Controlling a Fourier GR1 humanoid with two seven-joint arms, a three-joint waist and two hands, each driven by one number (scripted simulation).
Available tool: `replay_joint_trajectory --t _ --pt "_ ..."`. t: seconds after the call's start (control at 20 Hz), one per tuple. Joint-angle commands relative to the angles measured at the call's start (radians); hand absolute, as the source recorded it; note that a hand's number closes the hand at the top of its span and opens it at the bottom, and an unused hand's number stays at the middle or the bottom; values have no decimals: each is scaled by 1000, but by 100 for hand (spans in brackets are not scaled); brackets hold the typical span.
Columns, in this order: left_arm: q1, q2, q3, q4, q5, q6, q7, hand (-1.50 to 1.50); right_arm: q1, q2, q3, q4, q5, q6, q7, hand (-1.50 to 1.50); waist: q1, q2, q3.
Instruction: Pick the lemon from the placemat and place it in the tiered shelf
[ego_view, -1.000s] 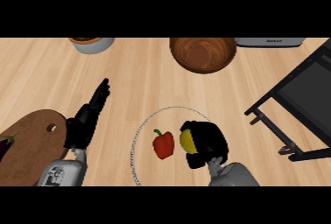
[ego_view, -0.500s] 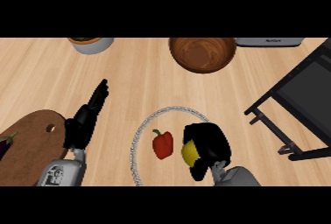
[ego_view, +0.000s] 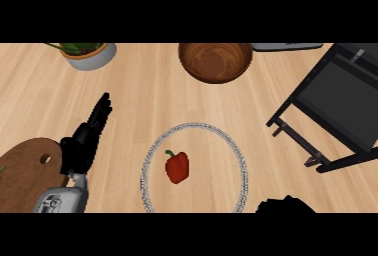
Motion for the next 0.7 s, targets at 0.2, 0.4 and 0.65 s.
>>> replay_joint_trajectory --t 0.2,0.4,0.65 --pt "32 -2 5 -10 4 3 -11 0 349 -161 -211 -324 -349 -86 -316 150 -36 -1 1" --pt "21 7 7 -14 4 -4 -12 0 461 -215 -442 -446 -541 -76 -398 150 -7 7 -1" --pt "36 -3 6 -30 9 0 -15 0 571 -205 -754 -474 -734 -75 -451 150 -4 5 -2"
